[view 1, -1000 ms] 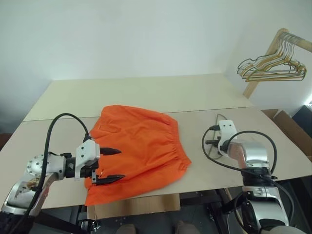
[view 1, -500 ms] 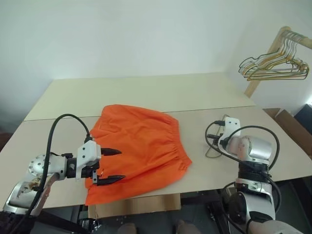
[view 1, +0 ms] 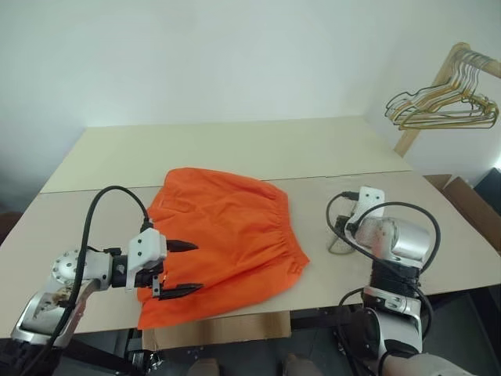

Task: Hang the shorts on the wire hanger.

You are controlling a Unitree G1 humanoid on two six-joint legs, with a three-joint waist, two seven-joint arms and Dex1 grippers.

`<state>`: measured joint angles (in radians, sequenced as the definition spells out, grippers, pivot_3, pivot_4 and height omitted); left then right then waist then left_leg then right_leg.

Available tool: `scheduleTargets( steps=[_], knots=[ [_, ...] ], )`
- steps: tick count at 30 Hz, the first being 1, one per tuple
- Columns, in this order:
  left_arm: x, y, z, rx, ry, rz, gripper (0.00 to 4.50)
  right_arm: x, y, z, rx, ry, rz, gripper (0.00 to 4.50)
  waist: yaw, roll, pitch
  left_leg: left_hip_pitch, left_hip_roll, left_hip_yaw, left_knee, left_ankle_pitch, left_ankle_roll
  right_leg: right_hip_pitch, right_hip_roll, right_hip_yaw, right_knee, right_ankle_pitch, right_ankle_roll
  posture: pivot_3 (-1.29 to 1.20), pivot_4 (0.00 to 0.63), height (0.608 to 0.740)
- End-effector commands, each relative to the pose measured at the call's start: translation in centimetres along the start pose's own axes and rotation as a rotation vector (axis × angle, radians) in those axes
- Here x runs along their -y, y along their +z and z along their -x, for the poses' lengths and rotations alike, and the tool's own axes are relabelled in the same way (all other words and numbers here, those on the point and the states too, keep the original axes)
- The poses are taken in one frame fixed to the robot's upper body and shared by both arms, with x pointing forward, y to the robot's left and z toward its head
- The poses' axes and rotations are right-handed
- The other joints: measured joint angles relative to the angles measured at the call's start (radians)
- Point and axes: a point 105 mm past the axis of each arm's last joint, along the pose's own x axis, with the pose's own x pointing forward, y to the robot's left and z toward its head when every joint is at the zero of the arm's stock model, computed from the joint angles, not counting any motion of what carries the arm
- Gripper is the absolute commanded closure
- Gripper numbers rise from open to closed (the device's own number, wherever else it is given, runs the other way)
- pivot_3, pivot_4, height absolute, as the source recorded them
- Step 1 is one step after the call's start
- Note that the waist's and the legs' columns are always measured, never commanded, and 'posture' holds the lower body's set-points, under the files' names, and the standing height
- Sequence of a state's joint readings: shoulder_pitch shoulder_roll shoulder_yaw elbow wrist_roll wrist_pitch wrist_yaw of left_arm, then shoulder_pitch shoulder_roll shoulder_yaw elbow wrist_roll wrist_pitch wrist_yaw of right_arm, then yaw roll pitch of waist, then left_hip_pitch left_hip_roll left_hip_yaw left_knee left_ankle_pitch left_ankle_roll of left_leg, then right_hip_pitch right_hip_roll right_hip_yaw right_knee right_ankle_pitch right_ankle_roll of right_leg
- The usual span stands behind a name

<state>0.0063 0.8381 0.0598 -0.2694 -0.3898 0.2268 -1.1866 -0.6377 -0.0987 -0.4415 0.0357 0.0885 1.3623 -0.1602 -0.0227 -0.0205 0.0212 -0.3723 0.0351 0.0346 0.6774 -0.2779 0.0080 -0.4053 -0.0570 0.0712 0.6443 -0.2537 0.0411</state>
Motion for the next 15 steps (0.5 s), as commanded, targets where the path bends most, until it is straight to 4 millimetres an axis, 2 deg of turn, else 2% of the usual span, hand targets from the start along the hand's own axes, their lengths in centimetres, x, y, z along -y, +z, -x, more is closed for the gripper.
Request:
scheduleTargets(
  steps=[1,8,12,15],
  knots=[
    [-0.3,0.6,0.1,0.009,0.011,-0.037,0.00,-0.8,0.8,0.1,0.040,0.017,0.013,2.06,-0.006,0.001,0.000,0.000,0.000,0.000,0.000,0.000,0.000,0.000,0.000,0.000,0.000,0.000,0.000,0.06,0.000,0.740],
    [-0.1,0.5,0.0,0.009,0.014,-0.036,0.00,-2.1,-1.6,-1.1,-0.009,0.036,0.152,2.06,-0.025,0.000,0.000,0.001,0.000,-0.001,0.000,0.000,0.000,0.001,0.000,0.000,0.000,0.000,0.000,0.07,0.000,0.740],
    [0.0,0.4,-0.1,0.007,0.014,-0.033,0.00,-1.4,-2.9,-1.5,-0.009,-0.019,0.325,2.06,-0.025,-0.001,-0.001,0.003,0.000,-0.001,0.000,0.000,0.000,0.003,0.000,0.000,0.000,0.000,0.000,0.07,0.000,0.740],
    [0.1,0.3,0.0,0.001,0.016,-0.033,0.00,-0.2,-3.4,-1.5,-0.014,-0.050,0.362,2.06,-0.022,-0.003,-0.002,0.004,0.000,-0.001,0.000,0.000,0.000,0.004,0.000,0.000,0.000,0.000,0.000,0.07,0.000,0.740]
  ],
)
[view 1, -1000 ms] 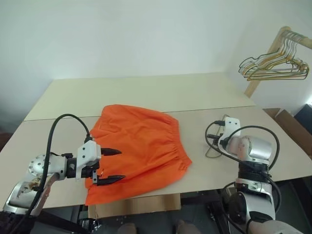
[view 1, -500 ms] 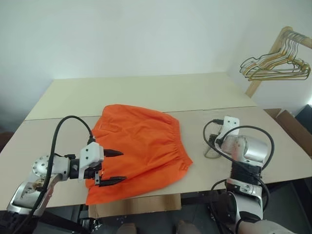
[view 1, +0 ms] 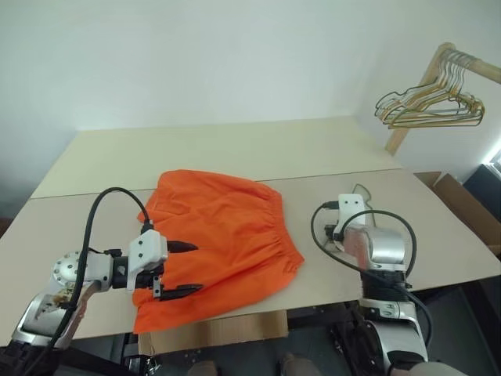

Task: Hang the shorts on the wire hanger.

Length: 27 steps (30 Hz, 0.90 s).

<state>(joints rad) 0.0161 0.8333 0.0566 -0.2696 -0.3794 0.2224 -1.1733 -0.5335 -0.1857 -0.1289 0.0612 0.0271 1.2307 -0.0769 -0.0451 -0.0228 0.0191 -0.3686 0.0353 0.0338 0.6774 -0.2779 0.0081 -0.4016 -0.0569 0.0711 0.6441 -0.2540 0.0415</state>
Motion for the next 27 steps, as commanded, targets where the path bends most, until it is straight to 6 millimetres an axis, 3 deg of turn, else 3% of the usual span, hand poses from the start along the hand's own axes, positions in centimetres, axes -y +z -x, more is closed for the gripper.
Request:
scheduleTargets(
  steps=[1,8,13,20,27],
  knots=[
    [0.0,0.6,0.1,0.007,0.005,-0.036,0.00,0.9,-2.3,-0.4,-0.074,-0.020,0.035,2.06,0.004,-0.001,-0.001,0.000,0.000,0.000,0.000,0.000,0.000,0.000,0.000,0.000,0.000,0.000,0.000,0.07,0.000,0.740],
    [0.1,0.6,-0.1,0.008,-0.003,-0.040,0.00,4.8,-3.0,0.3,-0.077,-0.078,-0.003,2.06,0.036,-0.002,-0.001,-0.001,-0.001,0.000,0.000,0.000,0.000,0.001,-0.001,-0.001,-0.003,0.000,0.000,0.06,0.000,0.740],
    [0.0,0.7,-0.4,0.008,-0.016,-0.048,0.00,5.6,-2.1,0.9,-0.054,-0.071,-0.035,2.06,0.042,-0.002,-0.001,-0.001,-0.001,0.000,0.000,0.000,0.000,0.001,-0.002,-0.001,-0.003,0.000,0.001,0.04,0.000,0.740],
    [-0.2,0.9,-0.8,0.010,-0.024,-0.056,0.00,2.8,0.0,1.2,-0.005,0.091,-0.162,2.06,0.020,-0.001,-0.001,-0.002,0.000,0.000,0.000,0.000,0.000,-0.001,0.000,-0.001,-0.002,0.000,0.000,0.03,0.000,0.740],
    [-0.1,0.8,-0.6,0.007,-0.016,-0.054,0.00,1.0,-2.0,-0.4,-0.099,0.100,-0.207,2.06,-0.003,-0.002,-0.002,-0.001,0.000,0.000,-0.001,0.000,0.000,0.000,0.000,-0.001,-0.002,0.000,0.000,0.06,0.000,0.740]
  ],
)
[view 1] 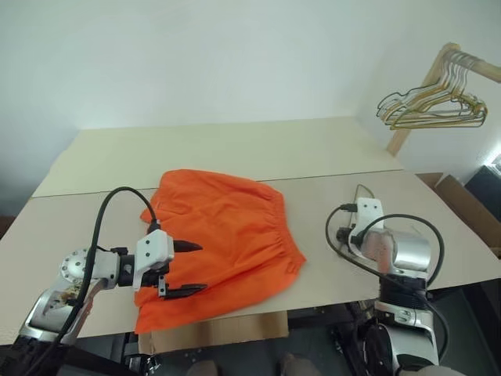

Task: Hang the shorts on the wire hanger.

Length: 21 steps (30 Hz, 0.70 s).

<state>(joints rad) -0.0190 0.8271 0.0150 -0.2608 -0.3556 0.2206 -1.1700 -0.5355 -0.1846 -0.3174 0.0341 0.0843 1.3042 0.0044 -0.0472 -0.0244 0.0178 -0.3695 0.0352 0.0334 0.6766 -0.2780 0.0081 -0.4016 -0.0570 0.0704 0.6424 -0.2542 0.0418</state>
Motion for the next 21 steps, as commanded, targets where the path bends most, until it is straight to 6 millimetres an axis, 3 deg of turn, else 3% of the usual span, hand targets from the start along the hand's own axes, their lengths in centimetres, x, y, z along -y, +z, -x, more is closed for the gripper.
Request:
scheduleTargets(
  steps=[1,5,12,21],
  knots=[
    [0.0,0.7,0.2,0.015,0.006,-0.035,0.00,-0.5,-1.7,-1.0,-0.065,-0.004,-0.005,2.06,-0.001,-0.002,-0.001,0.000,0.000,0.000,0.000,0.000,0.000,0.000,0.000,0.000,0.000,0.000,0.000,0.06,0.000,0.740],
    [0.3,0.6,0.4,0.010,0.011,-0.030,0.00,-0.7,-2.7,-1.3,-0.097,-0.023,0.003,2.22,0.001,-0.003,-0.002,0.002,0.000,0.000,0.000,0.000,0.000,0.002,0.000,0.000,0.000,0.000,0.000,0.07,0.000,0.740],
    [0.3,0.7,0.2,0.014,0.012,-0.031,0.00,-1.0,-2.7,-1.4,-0.081,-0.035,0.094,4.33,-0.004,-0.004,-0.003,0.003,0.001,0.000,0.000,0.000,0.000,0.003,0.000,0.000,0.000,0.000,0.000,0.06,0.000,0.740],
    [0.1,0.9,0.1,0.030,0.016,-0.034,0.00,-0.2,-1.5,-1.1,-0.017,-0.071,0.105,4.44,-0.006,-0.004,-0.003,0.003,0.001,0.000,0.000,0.000,0.000,0.003,0.001,0.000,0.000,0.000,0.000,0.05,0.000,0.740]
  ],
)
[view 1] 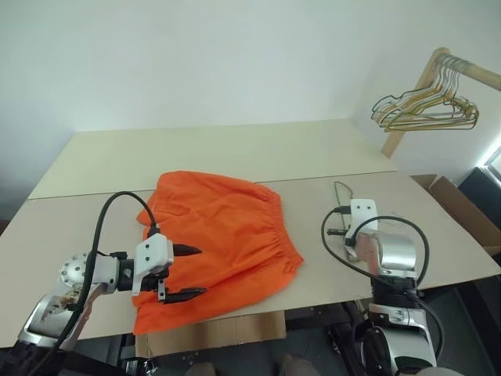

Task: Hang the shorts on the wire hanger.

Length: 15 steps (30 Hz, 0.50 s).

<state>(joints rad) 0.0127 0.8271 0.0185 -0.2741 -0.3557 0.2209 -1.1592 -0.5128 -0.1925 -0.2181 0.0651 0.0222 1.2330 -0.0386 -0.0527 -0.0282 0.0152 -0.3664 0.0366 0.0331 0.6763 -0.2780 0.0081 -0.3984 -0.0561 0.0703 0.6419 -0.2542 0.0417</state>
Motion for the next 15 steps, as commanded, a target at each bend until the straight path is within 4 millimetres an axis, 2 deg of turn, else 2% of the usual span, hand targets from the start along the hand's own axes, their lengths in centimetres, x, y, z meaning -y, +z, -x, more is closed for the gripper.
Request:
scheduleTargets(
  steps=[1,5,8,10,12,15],
  knots=[
    [-0.5,1.6,0.0,0.055,0.022,-0.044,0.00,-0.3,-0.3,-0.2,0.009,0.020,-0.016,4.44,-0.001,0.000,0.000,0.000,0.000,0.000,0.000,0.000,0.000,0.000,0.000,0.000,0.000,0.000,0.000,0.05,0.000,0.740],
    [-1.5,3.1,-0.1,0.159,0.071,0.030,0.00,-1.1,4.2,1.9,0.220,0.111,-0.015,4.44,0.001,0.003,0.003,-0.002,-0.001,0.000,0.000,0.000,0.000,-0.002,-0.001,0.001,0.000,0.000,0.000,0.05,0.000,0.740],
    [-2.7,4.2,-0.4,0.269,0.118,0.153,0.00,-3.1,8.2,5.2,0.473,0.259,0.027,4.44,0.003,0.011,0.008,-0.005,-0.001,0.000,0.000,0.000,0.000,-0.006,0.000,0.001,0.001,0.000,0.000,0.05,0.000,0.740],
    [-3.4,5.0,-0.6,0.348,0.140,0.234,0.00,-4.0,9.3,6.5,0.573,0.285,0.097,4.44,0.006,0.013,0.009,-0.007,-0.001,-0.001,0.000,0.000,0.000,-0.007,0.000,0.001,0.001,0.000,0.001,0.04,0.000,0.740],
    [-4.2,6.3,-0.9,0.459,0.154,0.336,0.00,-5.2,10.5,8.2,0.746,0.308,0.174,4.44,0.009,0.013,0.009,-0.007,-0.001,-0.002,0.000,0.000,0.000,-0.007,0.000,0.000,0.001,0.000,0.001,0.05,0.000,0.740],
    [-6.6,10.1,-1.0,0.748,0.186,0.510,0.00,-8.3,11.1,11.8,1.046,0.353,0.351,4.44,0.019,0.012,0.009,-0.009,-0.003,-0.005,0.001,0.000,0.000,-0.007,-0.002,-0.001,0.000,-0.001,0.002,0.05,0.000,0.740]
  ],
)
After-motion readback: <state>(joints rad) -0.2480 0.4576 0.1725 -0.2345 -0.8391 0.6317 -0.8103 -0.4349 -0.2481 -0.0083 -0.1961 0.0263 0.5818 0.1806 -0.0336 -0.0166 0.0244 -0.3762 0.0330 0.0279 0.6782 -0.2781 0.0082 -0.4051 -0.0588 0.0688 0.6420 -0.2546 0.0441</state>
